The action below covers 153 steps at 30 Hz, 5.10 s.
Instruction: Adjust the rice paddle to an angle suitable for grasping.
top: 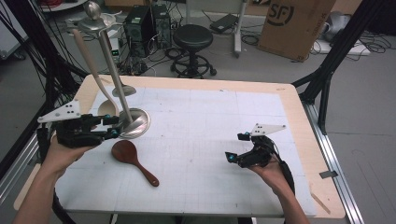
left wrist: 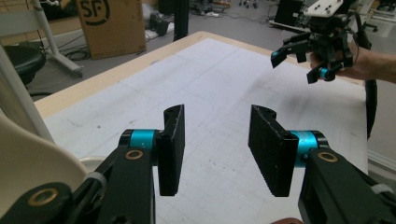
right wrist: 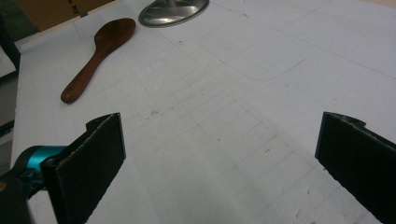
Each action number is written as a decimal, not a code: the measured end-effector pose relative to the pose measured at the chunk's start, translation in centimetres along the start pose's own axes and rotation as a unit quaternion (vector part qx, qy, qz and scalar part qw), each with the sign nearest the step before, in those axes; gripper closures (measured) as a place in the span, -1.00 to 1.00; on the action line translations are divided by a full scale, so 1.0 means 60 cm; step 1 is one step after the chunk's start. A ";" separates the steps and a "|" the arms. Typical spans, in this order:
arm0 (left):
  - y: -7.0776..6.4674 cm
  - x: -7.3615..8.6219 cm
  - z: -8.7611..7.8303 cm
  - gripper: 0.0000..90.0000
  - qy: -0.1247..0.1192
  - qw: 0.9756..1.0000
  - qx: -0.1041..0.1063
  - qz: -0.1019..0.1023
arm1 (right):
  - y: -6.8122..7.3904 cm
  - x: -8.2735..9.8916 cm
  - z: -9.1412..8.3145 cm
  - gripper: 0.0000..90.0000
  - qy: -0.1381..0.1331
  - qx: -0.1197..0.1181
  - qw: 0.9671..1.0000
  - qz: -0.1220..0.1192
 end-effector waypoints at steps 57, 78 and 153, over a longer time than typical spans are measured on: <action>-0.039 0.208 0.022 0.99 0.137 0.989 0.054 -0.014 | 0.014 0.005 0.003 -0.99 0.003 -0.011 1.000 -0.009; -0.041 0.233 0.045 0.99 0.174 0.982 0.068 -0.014 | 0.016 0.006 0.005 -0.99 0.005 -0.012 1.000 -0.009; -0.002 0.212 0.141 0.99 0.203 0.979 0.026 0.001 | 0.015 0.012 0.013 -0.99 0.015 -0.023 1.000 -0.005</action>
Point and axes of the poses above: each handheld gripper's, and its own axes: z roughly forward along the jaws, x roughly out of its underside, y roughly to its left, the point moved 7 cm from there along z, roughly forward along the jaws, and after that the axes turned 13 degrees about -y, right-handed, at the moved point
